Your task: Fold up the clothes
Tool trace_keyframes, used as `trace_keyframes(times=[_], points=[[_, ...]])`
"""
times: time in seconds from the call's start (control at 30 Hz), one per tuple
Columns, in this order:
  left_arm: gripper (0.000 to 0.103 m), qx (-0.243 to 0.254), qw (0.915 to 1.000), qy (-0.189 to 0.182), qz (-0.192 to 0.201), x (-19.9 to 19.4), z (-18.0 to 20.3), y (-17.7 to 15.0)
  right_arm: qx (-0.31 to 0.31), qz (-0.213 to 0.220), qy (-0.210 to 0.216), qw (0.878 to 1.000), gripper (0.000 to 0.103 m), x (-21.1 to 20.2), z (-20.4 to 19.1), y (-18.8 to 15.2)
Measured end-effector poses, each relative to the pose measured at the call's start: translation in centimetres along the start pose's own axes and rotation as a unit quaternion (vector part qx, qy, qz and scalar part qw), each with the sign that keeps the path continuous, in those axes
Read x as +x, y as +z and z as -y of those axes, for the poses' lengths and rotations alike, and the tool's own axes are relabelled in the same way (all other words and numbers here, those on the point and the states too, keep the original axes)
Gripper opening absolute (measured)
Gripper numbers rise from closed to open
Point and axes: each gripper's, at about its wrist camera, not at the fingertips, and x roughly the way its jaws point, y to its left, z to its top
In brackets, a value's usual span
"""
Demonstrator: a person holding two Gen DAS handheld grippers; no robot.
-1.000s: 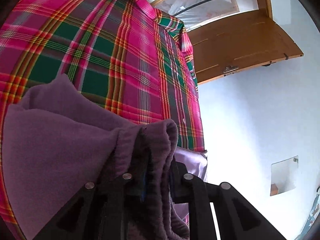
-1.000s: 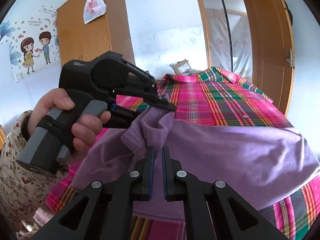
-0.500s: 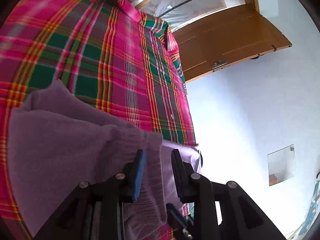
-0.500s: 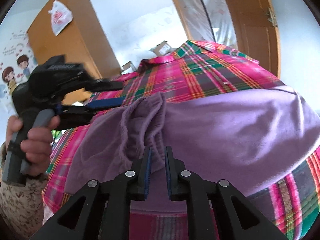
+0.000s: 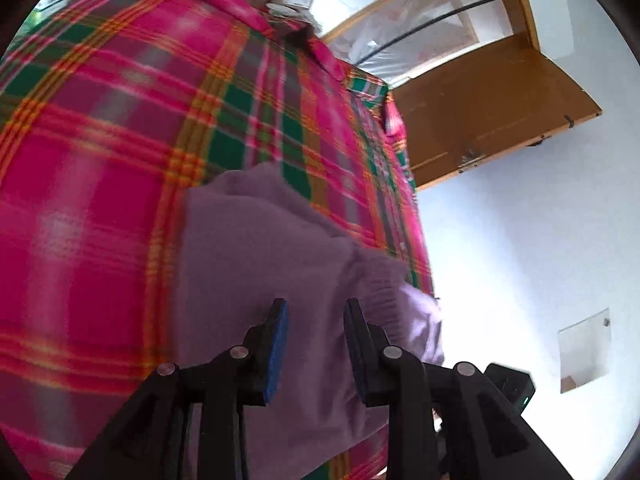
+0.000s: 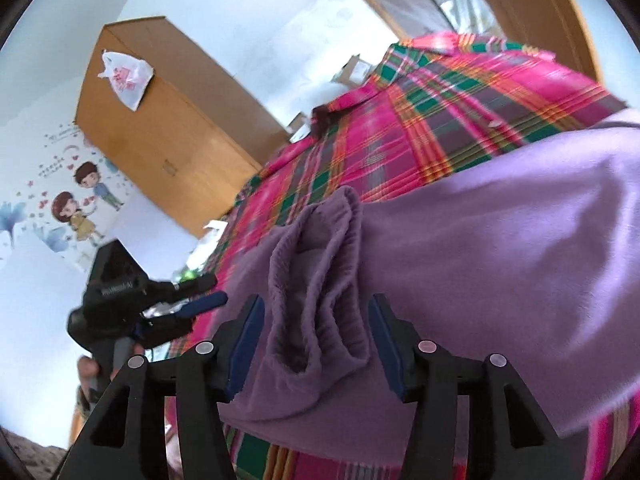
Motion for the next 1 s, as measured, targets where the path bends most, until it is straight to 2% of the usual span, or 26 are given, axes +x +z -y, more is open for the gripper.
trace_keyframes(times=[0.13,0.23,0.33,0.4,0.43,0.47,0.53,0.77,1.0], points=[[0.028,-0.016,0.9999,-0.003,0.005,-0.8,-1.6,-0.4,0.01,-0.047,0.001,0.999,0.058,2.0,0.3,0.8],[0.028,-0.019,0.9998,-0.006,0.009,-0.9,-2.2,-0.5,-0.012,-0.079,-0.013,0.997,0.058,3.4,-0.3,0.8],[0.028,-0.021,0.9997,-0.001,0.008,-0.8,-2.6,-0.7,-0.03,-0.093,-0.025,0.995,0.058,4.2,-0.8,0.8],[0.028,-0.024,0.9997,0.0,0.005,-0.7,-2.9,-0.7,-0.028,-0.086,-0.027,0.996,0.057,4.2,-0.9,0.8],[0.028,-0.026,0.9996,0.0,0.004,-0.6,-3.0,-0.7,-0.025,-0.082,-0.026,0.996,0.044,4.1,-0.9,0.8],[0.028,-0.028,0.9996,0.0,0.003,-0.6,-3.1,-0.7,-0.025,-0.08,-0.031,0.996,0.025,4.1,-0.9,0.8],[0.028,-0.029,0.9996,0.002,0.002,-0.5,-3.2,-0.7,-0.023,-0.077,-0.04,0.996,0.022,3.8,-0.8,0.8],[0.028,-0.034,0.9994,-0.001,-0.001,-0.3,-3.4,-0.7,0.012,-0.056,-0.001,0.998,0.021,1.1,-1.8,1.1],[0.028,-0.033,0.9994,-0.005,0.004,-0.4,-3.6,-0.7,0.042,-0.054,-0.051,0.996,0.021,1.5,0.3,0.2]])
